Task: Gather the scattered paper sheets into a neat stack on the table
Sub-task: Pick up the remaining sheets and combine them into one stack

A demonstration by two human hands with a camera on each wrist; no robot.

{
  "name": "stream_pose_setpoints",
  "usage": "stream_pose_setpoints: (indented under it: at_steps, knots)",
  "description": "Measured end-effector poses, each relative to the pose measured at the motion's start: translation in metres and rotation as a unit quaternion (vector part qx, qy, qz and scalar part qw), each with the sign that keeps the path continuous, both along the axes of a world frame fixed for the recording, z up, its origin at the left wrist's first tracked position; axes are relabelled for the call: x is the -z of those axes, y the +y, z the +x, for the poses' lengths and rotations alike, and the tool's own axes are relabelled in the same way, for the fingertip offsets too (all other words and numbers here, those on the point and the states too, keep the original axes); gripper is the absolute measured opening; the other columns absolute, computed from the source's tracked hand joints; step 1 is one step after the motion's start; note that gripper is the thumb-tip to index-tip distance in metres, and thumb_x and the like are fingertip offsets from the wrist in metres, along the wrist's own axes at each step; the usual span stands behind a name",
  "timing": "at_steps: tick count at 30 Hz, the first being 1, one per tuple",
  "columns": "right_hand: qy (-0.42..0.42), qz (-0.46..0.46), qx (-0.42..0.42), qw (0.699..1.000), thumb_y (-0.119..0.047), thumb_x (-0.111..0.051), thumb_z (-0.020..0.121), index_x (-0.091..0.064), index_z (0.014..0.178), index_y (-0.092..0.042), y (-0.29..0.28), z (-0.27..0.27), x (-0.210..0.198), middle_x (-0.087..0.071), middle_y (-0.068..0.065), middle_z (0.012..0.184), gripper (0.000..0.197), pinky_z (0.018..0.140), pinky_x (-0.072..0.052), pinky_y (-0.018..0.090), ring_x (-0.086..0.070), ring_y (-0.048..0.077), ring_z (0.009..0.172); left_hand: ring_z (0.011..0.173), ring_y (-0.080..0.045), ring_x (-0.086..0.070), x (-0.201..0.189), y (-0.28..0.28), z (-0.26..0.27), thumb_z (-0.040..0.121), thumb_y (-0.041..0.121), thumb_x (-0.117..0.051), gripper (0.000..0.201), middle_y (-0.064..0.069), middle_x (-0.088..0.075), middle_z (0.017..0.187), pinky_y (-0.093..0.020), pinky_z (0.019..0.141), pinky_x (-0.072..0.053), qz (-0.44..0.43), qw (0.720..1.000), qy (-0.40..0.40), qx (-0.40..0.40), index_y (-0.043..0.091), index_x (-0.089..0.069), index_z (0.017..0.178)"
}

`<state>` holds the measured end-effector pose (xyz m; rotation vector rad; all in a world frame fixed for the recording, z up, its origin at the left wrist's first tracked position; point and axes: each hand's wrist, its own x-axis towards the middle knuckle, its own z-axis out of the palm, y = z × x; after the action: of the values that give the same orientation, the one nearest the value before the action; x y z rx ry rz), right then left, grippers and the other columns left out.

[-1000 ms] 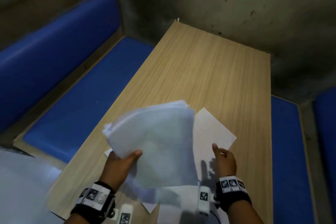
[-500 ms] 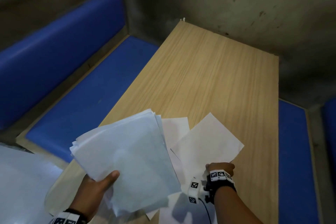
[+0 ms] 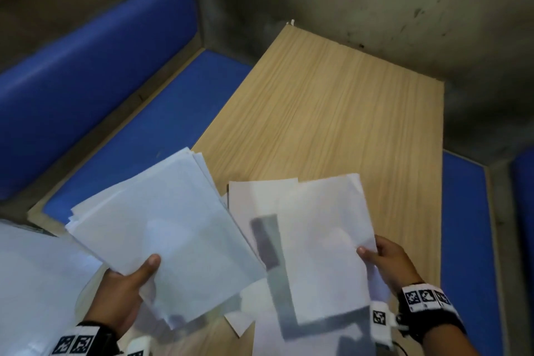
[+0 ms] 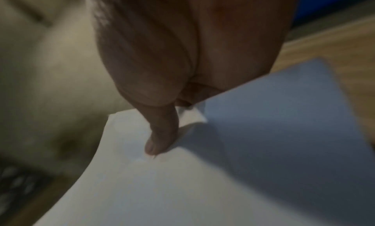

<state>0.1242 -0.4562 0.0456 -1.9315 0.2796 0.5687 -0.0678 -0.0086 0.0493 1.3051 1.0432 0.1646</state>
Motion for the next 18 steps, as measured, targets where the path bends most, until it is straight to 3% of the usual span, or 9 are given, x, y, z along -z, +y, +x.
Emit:
stream_pose_setpoints:
  at_steps: [2, 4, 6, 8, 10, 11, 15, 18]
  knots:
    - [0.016, -0.051, -0.107, 0.993, -0.002, -0.071, 0.084, -0.073, 0.088, -0.021, -0.004, -0.005, 0.003, -0.079, -0.007, 0.081, 0.019, 0.072, -0.053, 0.030, -0.071, 0.016, 0.082, 0.095, -0.029, -0.064, -0.003, 0.005, -0.002, 0.092, 0.001, -0.063, 0.031, -0.010, -0.069, 0.102, -0.038, 0.085, -0.048, 0.002, 1.000, 0.009, -0.012, -0.003, -0.060, 0.122]
    - [0.037, -0.131, -0.187, 0.973, -0.010, -0.075, 0.081, -0.068, 0.077, -0.029, -0.005, -0.012, 0.022, -0.072, -0.011, 0.079, 0.022, 0.078, -0.051, 0.031, -0.065, 0.012, 0.083, 0.095, -0.030, -0.064, -0.003, 0.011, -0.005, 0.091, 0.006, -0.066, 0.031, -0.017, -0.068, 0.109, -0.041, 0.089, -0.048, 0.012, 1.000, 0.013, -0.015, -0.006, -0.062, 0.119]
    - [0.019, -0.177, -0.242, 0.954, -0.021, -0.078, 0.076, -0.059, 0.073, -0.039, -0.006, -0.019, 0.048, -0.058, -0.017, 0.083, 0.026, 0.089, -0.050, 0.036, -0.059, 0.015, 0.089, 0.100, -0.032, -0.064, -0.004, 0.013, -0.007, 0.091, 0.012, -0.068, 0.032, -0.017, -0.069, 0.108, -0.040, 0.093, -0.045, 0.024, 0.999, 0.024, -0.010, -0.006, -0.064, 0.117]
    - [-0.035, -0.241, -0.303, 0.921, -0.023, -0.077, 0.077, -0.063, 0.089, -0.031, 0.002, -0.026, 0.064, -0.057, -0.009, 0.099, 0.021, 0.094, -0.046, 0.033, -0.058, 0.019, 0.102, 0.096, -0.030, -0.065, -0.004, 0.015, -0.010, 0.091, 0.015, -0.068, 0.027, -0.015, -0.071, 0.102, -0.037, 0.087, -0.046, 0.032, 0.999, 0.033, -0.009, -0.004, -0.066, 0.111]
    - [-0.080, -0.323, -0.345, 0.878, -0.027, -0.075, 0.078, -0.067, 0.110, -0.017, 0.011, -0.033, 0.072, -0.054, -0.007, 0.123, 0.035, 0.097, -0.045, 0.035, -0.053, 0.021, 0.116, 0.092, -0.029, -0.067, -0.004, 0.015, -0.011, 0.090, 0.018, -0.070, 0.026, -0.012, -0.073, 0.098, -0.037, 0.083, -0.047, 0.038, 0.998, 0.039, -0.005, -0.003, -0.069, 0.105]
    - [-0.087, -0.352, -0.351, 0.863, -0.029, -0.074, 0.077, -0.065, 0.115, -0.017, 0.017, -0.035, 0.069, -0.051, -0.009, 0.128, 0.040, 0.095, -0.045, 0.037, -0.051, 0.020, 0.119, 0.091, -0.029, -0.068, -0.004, 0.015, -0.012, 0.090, 0.020, -0.070, 0.027, -0.012, -0.073, 0.096, -0.038, 0.082, -0.048, 0.046, 0.998, 0.043, -0.001, -0.003, -0.069, 0.104]
    - [-0.051, -0.383, -0.330, 0.861, -0.028, -0.073, 0.078, -0.049, 0.111, -0.033, 0.026, -0.038, 0.067, -0.058, -0.012, 0.111, 0.041, 0.085, -0.039, 0.032, -0.056, 0.015, 0.101, 0.087, -0.032, -0.068, -0.004, 0.014, -0.014, 0.090, 0.023, -0.070, 0.027, -0.011, -0.073, 0.089, -0.035, 0.072, -0.047, 0.053, 0.997, 0.060, 0.013, -0.003, -0.071, 0.098]
    - [-0.003, -0.391, -0.340, 0.855, -0.023, -0.065, 0.085, -0.051, 0.118, -0.033, 0.027, -0.038, 0.061, -0.066, -0.007, 0.111, 0.037, 0.084, -0.033, 0.027, -0.057, 0.020, 0.100, 0.090, -0.032, -0.067, -0.008, 0.012, -0.013, 0.091, 0.020, -0.069, 0.025, -0.010, -0.073, 0.091, -0.033, 0.070, -0.048, 0.042, 0.997, 0.058, 0.015, -0.003, -0.070, 0.101]
